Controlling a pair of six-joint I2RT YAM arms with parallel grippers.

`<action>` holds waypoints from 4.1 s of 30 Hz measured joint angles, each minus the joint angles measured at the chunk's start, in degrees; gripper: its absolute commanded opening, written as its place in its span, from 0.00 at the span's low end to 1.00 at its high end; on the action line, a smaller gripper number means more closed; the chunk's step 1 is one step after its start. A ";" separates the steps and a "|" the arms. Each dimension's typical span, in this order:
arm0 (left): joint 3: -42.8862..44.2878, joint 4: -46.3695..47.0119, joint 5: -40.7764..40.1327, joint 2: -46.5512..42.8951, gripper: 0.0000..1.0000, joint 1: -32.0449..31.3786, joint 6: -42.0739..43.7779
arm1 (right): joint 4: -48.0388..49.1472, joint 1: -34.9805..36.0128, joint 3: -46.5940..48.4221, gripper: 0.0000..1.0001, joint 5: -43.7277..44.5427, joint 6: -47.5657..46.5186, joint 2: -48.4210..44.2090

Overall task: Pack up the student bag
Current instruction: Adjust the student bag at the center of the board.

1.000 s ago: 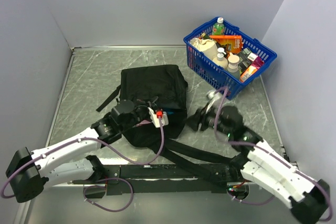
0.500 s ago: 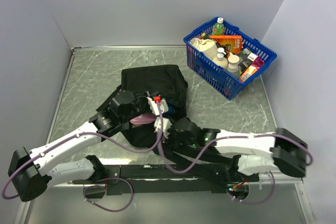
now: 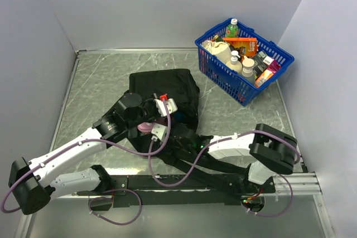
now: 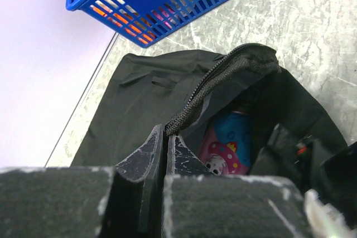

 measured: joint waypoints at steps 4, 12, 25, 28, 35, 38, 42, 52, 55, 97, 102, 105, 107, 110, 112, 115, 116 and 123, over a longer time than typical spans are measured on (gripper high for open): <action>0.00 -0.02 0.44 -0.02 0.01 0.02 -0.66 | 0.48 -1.25 3.87 1.00 -0.68 -0.09 4.37; -0.02 0.11 0.55 -0.55 0.01 0.07 -0.33 | -8.39 -5.44 9.11 0.57 -8.70 4.79 7.50; -2.34 2.54 0.76 -2.38 0.01 0.07 2.49 | -13.73 -1.03 5.01 0.00 -3.13 10.14 -3.26; -3.13 3.19 0.92 -2.82 0.01 0.04 3.17 | -14.34 1.64 4.20 0.00 -0.26 10.97 -5.51; -6.38 6.16 1.55 -4.61 0.01 0.07 3.80 | -17.94 12.26 2.69 0.00 11.17 15.78 -11.69; -7.63 7.17 2.05 -5.49 0.02 0.11 3.80 | -20.17 17.57 2.73 0.00 16.15 19.17 -12.24; -9.40 8.09 3.69 -6.38 0.03 0.13 3.82 | -23.82 22.27 3.02 0.02 20.90 23.67 -12.24; -12.61 6.69 10.23 -8.70 0.09 0.11 6.58 | -29.92 25.44 3.10 0.71 23.41 35.06 -17.07; -13.16 5.11 12.48 -9.51 0.09 0.13 7.93 | -31.08 25.35 2.75 0.76 24.28 36.44 -24.04; 7.13 -25.86 20.39 3.41 0.88 0.57 34.53 | -19.63 -39.52 7.82 0.65 -23.56 49.20 -6.34; 14.95 -25.70 23.34 7.10 0.88 0.63 32.35 | -15.98 -40.96 7.82 0.37 -26.64 50.86 -3.39; 17.07 -29.11 25.31 8.66 0.86 0.26 32.22 | -14.36 -41.70 7.82 0.17 -28.37 51.95 -2.54; 17.35 -30.93 25.59 9.07 0.80 -0.44 32.13 | -13.62 -42.25 7.82 0.13 -29.62 52.39 -2.43; 17.35 -30.29 24.30 9.92 0.74 -1.62 31.32 | -13.07 -43.01 7.82 0.08 -31.17 53.16 -2.43; 17.35 -28.39 23.50 11.45 0.70 -1.92 31.17 | -12.83 -43.19 7.82 0.06 -31.89 53.59 -2.45; 17.22 -25.35 21.79 15.50 0.60 -2.49 33.64 | -12.48 -43.28 7.82 0.06 -32.44 54.21 -2.56; 16.85 -24.26 20.76 17.14 0.55 -2.93 35.63 | -12.44 -43.34 7.82 0.06 -32.68 54.45 -2.69; 11.91 -20.57 16.15 26.73 0.53 -6.78 45.99 | -11.74 -43.56 7.82 0.06 -33.90 56.24 -2.71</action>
